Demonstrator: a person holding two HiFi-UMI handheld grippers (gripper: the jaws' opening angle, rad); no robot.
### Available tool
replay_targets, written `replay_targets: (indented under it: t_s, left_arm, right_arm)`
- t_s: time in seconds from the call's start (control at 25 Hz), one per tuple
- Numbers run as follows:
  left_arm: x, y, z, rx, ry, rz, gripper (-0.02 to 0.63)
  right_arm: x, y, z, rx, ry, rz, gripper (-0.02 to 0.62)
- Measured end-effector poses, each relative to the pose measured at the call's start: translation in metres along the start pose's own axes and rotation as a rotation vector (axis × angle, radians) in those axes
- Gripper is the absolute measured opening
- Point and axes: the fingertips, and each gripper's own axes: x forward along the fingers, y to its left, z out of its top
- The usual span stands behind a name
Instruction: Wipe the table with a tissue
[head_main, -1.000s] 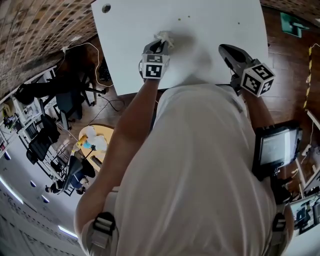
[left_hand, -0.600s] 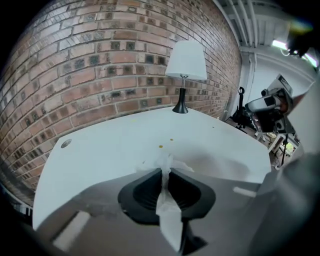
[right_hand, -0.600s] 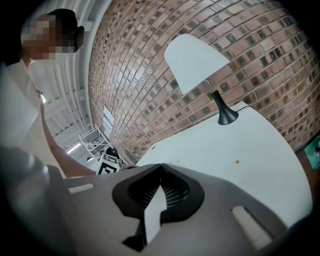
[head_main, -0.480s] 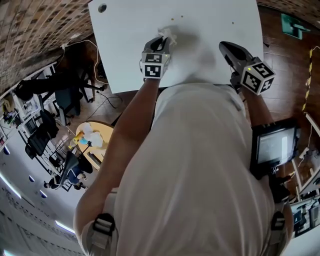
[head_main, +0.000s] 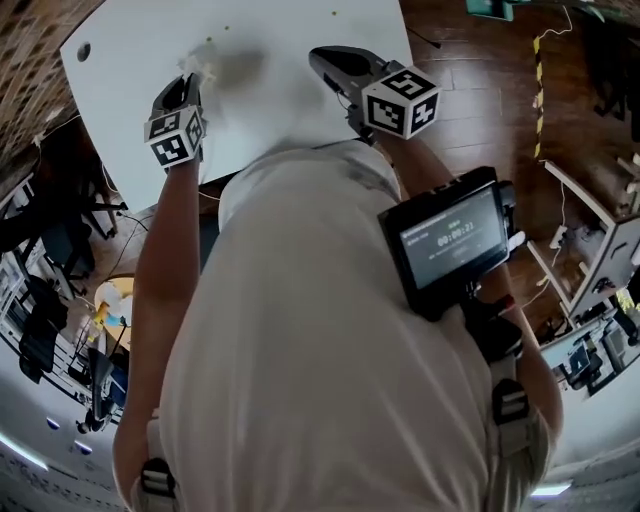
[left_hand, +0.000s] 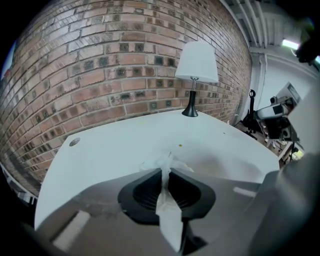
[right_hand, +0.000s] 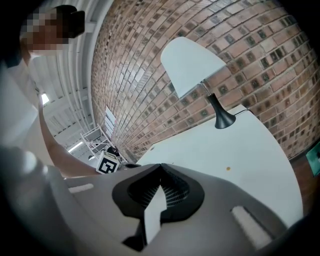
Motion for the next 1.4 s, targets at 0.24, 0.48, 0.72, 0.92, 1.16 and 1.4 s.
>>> replay_targets:
  t_s: [0.24,0.48,0.72,0.92,1.16,1.4]
  left_arm:
    - [0.009,0.001,-0.017,-0.183,-0.024,-0.012,0.049]
    - [0.016,-0.010,-0.007,-0.232,-0.033,-0.015,0.049]
    - [0.036,0.011,0.011,-0.186,-0.028,0.027,0.049]
    - [0.054,0.015,0.009,-0.144,0.046,0.075,0.051]
    - [0.066,0.011,0.005,-0.084,0.086,0.118,0.051]
    - [0.064,0.006,0.007,-0.016,0.100,0.158,0.049]
  right_arm:
    - [0.003,0.004,0.000,-0.041,0.019,0.023,0.008]
    - [-0.012,-0.001,-0.001,-0.029,0.015,0.018,0.008]
    - [-0.015,-0.010,-0.004,-0.017,0.010,0.009,0.008]
    - [-0.025,-0.027,-0.004,0.015,0.002,0.001,0.008]
    - [-0.036,-0.042,-0.002,0.056,-0.022,-0.030,0.008]
    - [-0.043,-0.049,-0.010,0.084,-0.019,-0.047,0.008]
